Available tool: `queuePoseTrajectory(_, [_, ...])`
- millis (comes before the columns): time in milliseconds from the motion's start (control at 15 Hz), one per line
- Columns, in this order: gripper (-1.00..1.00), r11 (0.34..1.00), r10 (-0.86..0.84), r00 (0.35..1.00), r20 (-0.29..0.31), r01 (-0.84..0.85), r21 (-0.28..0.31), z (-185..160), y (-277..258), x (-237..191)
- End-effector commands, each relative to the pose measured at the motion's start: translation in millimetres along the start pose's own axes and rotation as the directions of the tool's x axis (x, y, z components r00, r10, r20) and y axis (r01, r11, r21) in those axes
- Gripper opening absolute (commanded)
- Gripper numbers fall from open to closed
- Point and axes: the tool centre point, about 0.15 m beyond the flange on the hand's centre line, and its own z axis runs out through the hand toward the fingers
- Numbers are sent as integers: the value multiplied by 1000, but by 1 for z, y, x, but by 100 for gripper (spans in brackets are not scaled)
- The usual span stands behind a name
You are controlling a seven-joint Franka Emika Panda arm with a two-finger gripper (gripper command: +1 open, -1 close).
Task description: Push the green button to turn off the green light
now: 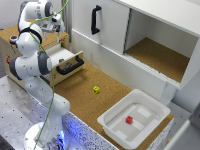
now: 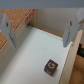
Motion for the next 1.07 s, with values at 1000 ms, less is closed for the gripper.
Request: queuePoseTrajectory(1000, [100,779,627,777,48,-626,-41,19,137,101])
